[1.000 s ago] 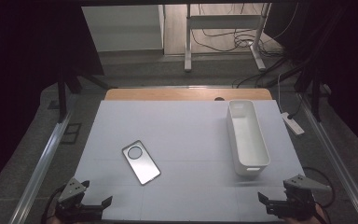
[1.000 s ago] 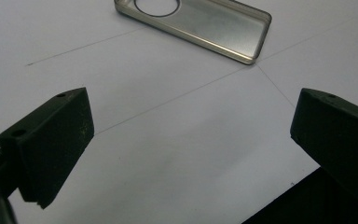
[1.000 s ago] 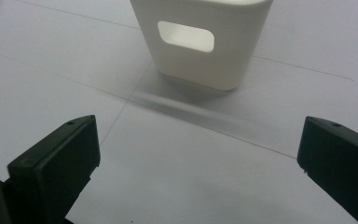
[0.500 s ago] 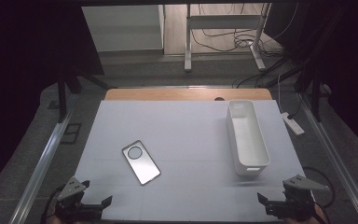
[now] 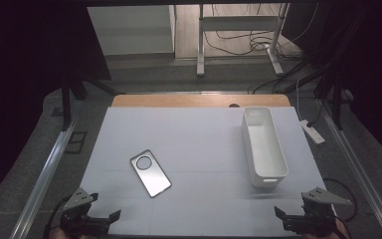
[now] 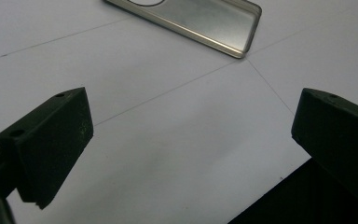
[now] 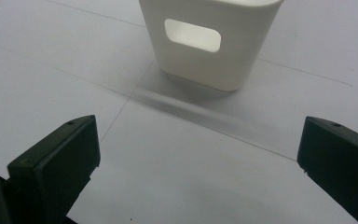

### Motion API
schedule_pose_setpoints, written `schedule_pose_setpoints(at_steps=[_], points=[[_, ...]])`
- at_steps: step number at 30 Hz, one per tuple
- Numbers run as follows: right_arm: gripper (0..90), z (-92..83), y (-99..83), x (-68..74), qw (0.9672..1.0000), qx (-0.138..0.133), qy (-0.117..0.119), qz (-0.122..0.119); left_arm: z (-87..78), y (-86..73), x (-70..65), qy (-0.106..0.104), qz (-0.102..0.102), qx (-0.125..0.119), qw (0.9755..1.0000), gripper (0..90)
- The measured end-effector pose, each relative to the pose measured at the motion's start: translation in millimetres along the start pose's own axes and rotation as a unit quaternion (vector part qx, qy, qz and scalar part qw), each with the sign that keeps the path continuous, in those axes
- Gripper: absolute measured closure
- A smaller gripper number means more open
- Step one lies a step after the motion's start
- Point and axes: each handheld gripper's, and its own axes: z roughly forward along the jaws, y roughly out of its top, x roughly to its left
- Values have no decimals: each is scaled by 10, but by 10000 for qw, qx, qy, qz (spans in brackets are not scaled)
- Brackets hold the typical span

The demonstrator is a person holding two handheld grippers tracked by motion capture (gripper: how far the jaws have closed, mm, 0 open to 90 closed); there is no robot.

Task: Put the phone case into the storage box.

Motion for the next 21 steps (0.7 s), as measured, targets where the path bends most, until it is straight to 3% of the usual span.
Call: schedule_pose_setpoints(at_steps=[4, 21], points=[[0, -1, 0, -3, 10000, -14, 23, 22, 13, 12, 0, -121, -27, 22, 9999, 0], [0, 4, 5, -4, 10000, 12, 30, 22, 19, 132, 8, -132, -40, -39, 9999, 0]])
